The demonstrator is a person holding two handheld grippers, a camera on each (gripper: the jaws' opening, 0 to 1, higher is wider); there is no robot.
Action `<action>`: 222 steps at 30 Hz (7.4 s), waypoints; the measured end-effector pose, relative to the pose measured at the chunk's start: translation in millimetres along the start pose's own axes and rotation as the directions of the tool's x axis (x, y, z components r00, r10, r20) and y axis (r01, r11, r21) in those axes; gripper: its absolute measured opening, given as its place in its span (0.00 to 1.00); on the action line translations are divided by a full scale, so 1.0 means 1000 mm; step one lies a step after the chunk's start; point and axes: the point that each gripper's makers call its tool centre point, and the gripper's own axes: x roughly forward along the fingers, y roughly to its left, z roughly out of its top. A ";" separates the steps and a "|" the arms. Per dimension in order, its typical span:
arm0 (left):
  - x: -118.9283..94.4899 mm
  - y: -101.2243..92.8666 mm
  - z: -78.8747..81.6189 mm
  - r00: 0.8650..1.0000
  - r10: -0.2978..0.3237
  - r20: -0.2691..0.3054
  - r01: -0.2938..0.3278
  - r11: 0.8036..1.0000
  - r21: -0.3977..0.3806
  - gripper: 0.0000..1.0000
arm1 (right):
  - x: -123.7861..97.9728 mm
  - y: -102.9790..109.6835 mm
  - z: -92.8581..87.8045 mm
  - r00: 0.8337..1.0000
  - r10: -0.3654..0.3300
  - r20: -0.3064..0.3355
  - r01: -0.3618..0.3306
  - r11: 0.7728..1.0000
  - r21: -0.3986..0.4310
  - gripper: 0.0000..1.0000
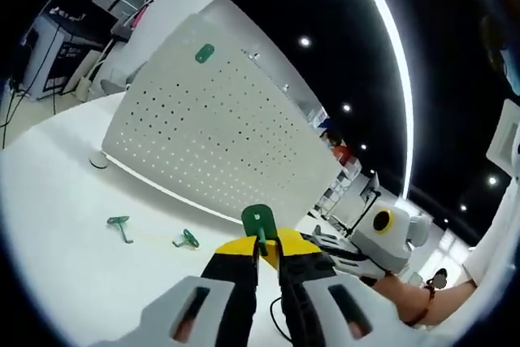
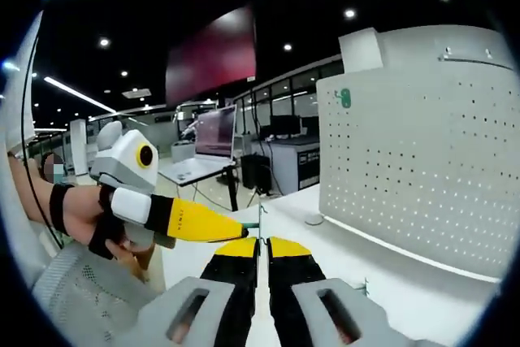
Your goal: Insert the hook assembly into the mounting plate slot until the hook locks in place.
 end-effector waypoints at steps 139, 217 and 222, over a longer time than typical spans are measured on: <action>0.151 0.034 0.218 0.899 0.326 0.293 -0.438 0.664 0.606 0.02 | -0.078 -0.058 -0.022 0.977 -0.212 -0.017 0.212 0.975 0.066 0.14; 0.199 0.062 0.242 0.888 0.387 0.248 -0.444 0.581 0.682 0.09 | -0.072 -0.061 -0.030 0.979 -0.199 -0.048 0.203 0.976 0.083 0.13; 0.196 0.056 0.242 0.898 0.367 0.244 -0.425 0.578 0.696 0.13 | -0.073 -0.063 -0.028 0.979 -0.200 -0.049 0.203 0.976 0.076 0.13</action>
